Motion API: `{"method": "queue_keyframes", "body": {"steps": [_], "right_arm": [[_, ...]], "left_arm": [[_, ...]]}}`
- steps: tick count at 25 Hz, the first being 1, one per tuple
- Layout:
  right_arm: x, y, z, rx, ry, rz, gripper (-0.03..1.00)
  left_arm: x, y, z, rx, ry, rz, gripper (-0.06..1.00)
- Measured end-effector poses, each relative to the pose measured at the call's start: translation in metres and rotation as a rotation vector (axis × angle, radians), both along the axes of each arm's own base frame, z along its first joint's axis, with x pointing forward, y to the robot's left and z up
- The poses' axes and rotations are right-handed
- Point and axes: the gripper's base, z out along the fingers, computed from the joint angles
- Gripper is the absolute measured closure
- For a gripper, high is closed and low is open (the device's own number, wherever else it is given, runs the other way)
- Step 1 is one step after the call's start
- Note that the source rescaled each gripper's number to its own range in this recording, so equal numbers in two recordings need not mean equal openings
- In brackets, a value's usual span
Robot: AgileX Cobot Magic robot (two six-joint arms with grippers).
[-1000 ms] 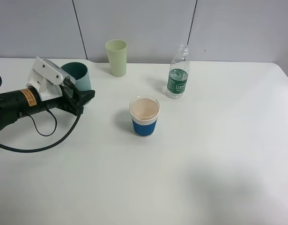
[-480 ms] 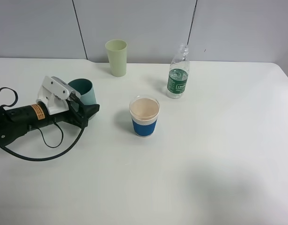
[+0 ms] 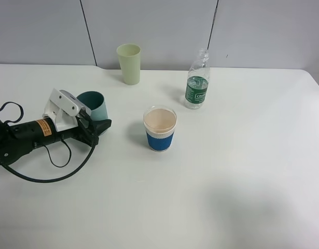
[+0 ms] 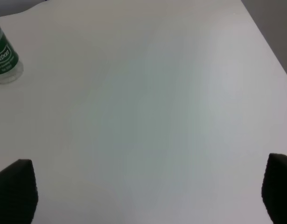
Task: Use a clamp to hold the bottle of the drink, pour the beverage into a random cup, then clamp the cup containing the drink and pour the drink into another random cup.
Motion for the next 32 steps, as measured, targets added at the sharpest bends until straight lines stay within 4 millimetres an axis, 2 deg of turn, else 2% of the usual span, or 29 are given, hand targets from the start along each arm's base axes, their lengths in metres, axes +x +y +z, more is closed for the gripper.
{"method": "queue_keyframes", "body": {"steps": [1,2,3,4,5,6,8,12,15,24,32], "right_arm": [[0.0,0.0,0.0,0.0,0.0,0.0,-0.03],[0.0,0.0,0.0,0.0,0.0,0.0,-0.03],[0.0,0.0,0.0,0.0,0.0,0.0,-0.03],[0.0,0.0,0.0,0.0,0.0,0.0,-0.03],[0.0,0.0,0.0,0.0,0.0,0.0,-0.03],[0.0,0.0,0.0,0.0,0.0,0.0,-0.03],[0.0,0.0,0.0,0.0,0.0,0.0,-0.03],[0.0,0.0,0.0,0.0,0.0,0.0,-0.03],[0.0,0.0,0.0,0.0,0.0,0.0,-0.03],[0.0,0.0,0.0,0.0,0.0,0.0,-0.03],[0.0,0.0,0.0,0.0,0.0,0.0,-0.03]], "left_arm": [[0.0,0.0,0.0,-0.001,-0.001,0.0,0.93],[0.0,0.0,0.0,0.005,-0.003,0.001,0.85],[0.001,0.001,-0.001,0.01,-0.001,0.01,0.68],[0.001,0.002,-0.002,0.014,0.005,0.017,0.4],[0.001,0.002,-0.002,0.013,0.007,0.027,0.2],[0.001,0.002,-0.002,0.014,0.008,0.028,0.09],[0.001,0.002,-0.002,0.013,0.008,0.027,0.0],[-0.006,0.002,0.005,0.013,0.002,0.021,-0.03],[-0.016,0.004,0.02,0.011,-0.019,0.022,-0.03],[-0.067,0.013,0.088,-0.011,-0.166,0.086,-0.03],[-0.086,0.033,0.143,-0.004,-0.218,0.299,-0.03]]}}
